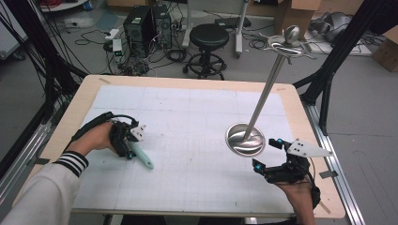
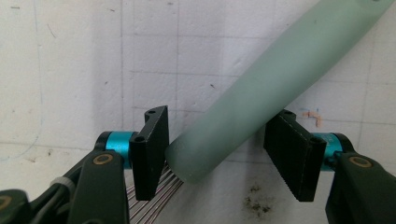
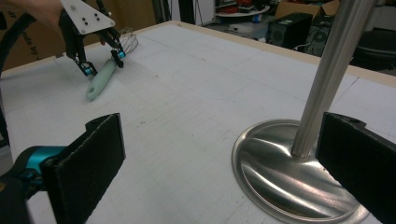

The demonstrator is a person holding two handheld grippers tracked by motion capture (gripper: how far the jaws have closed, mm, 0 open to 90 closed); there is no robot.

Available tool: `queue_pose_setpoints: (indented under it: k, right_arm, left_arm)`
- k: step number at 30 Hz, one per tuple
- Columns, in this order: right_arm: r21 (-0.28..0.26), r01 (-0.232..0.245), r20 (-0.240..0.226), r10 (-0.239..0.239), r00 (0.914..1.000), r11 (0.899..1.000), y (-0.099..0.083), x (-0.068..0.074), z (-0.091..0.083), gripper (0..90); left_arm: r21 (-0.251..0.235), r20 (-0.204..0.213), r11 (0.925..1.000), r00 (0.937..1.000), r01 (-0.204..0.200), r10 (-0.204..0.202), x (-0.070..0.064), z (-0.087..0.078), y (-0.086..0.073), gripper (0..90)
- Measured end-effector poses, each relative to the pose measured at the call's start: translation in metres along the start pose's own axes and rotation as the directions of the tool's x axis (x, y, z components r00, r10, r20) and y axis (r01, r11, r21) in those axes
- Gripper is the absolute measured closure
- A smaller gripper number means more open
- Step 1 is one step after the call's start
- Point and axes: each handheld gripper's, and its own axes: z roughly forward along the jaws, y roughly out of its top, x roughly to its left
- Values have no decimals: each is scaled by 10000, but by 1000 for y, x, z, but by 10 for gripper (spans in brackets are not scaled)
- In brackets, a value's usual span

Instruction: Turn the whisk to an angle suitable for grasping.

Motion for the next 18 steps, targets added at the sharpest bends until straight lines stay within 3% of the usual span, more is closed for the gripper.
queue_pose_setpoints:
  k: [4, 5, 8, 13, 14, 18]
  right_arm:
    - [13, -35, 10, 35, 10000, 10000, 0, 0, 0, 5]
    - [12, -37, 10, 37, 10000, 10000, 0, 0, 0, 5]
    - [2, -27, 16, 27, 10000, 10000, 0, 0, 0, 5]
    - [16, -43, 17, 43, 10000, 10000, 0, 0, 0, 5]
    - [-5, -60, 13, 60, 10000, 10000, 0, 0, 1, 5]
    - [15, -27, 23, 27, 10000, 10000, 0, 0, 1, 5]
  left_arm:
    - [40, -63, 10000, 10000, -45, 45, -2, 0, 0, 428]
    - [75, -166, 9996, 9995, -263, 264, -1, -1, 1, 439]
    - [-4, -98, 9999, 9999, -106, 106, -3, -1, 1, 488]
    - [125, -183, 9989, 9988, -451, 454, -3, -2, 3, 517]
    - [27, -152, 9998, 9997, -215, 215, -4, -1, 3, 520]
    - [48, -149, 9997, 9996, -252, 253, -5, -1, 4, 543]
